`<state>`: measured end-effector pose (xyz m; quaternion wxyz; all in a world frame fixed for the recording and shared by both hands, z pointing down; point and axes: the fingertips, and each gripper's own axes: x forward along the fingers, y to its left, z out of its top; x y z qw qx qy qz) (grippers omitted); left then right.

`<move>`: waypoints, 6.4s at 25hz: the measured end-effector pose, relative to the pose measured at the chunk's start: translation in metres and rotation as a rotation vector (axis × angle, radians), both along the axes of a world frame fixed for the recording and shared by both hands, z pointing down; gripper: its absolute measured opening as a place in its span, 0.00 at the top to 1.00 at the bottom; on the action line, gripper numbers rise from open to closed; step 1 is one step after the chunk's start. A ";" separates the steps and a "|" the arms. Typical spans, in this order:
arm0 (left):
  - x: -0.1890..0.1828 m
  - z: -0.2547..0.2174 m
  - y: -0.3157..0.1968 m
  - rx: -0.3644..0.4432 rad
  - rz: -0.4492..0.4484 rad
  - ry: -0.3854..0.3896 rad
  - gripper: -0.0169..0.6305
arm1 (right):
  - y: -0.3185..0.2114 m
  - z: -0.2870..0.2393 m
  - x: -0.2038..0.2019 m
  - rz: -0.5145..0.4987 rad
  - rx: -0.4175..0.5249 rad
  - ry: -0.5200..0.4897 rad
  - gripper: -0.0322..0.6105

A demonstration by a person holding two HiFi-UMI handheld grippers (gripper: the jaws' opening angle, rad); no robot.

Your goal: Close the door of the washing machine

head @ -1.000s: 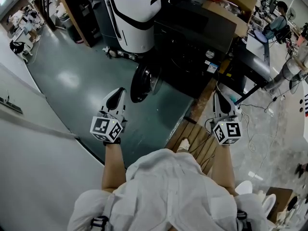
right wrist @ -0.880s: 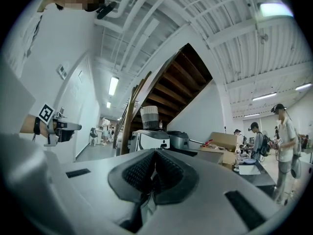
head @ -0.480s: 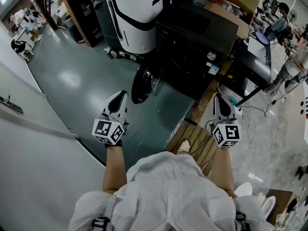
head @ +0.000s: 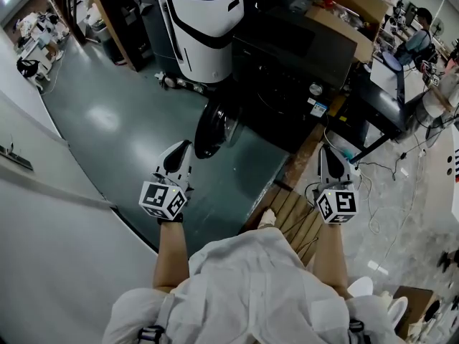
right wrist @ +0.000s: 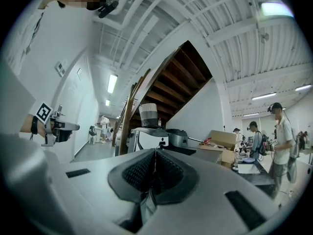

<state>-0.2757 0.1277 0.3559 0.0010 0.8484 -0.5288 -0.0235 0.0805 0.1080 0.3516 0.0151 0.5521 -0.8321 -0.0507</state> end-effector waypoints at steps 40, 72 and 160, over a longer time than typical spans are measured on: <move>0.130 0.033 -0.185 -0.073 -0.030 -0.087 0.92 | -0.209 0.056 0.086 -0.145 -0.094 0.015 0.90; 0.000 0.139 -0.237 -0.227 -0.105 -0.075 0.92 | -0.279 0.120 -0.074 -0.278 -0.176 0.067 0.90; 0.222 0.321 -0.319 -0.668 0.163 -0.189 0.49 | -0.294 0.156 0.067 -0.194 -0.227 0.045 0.90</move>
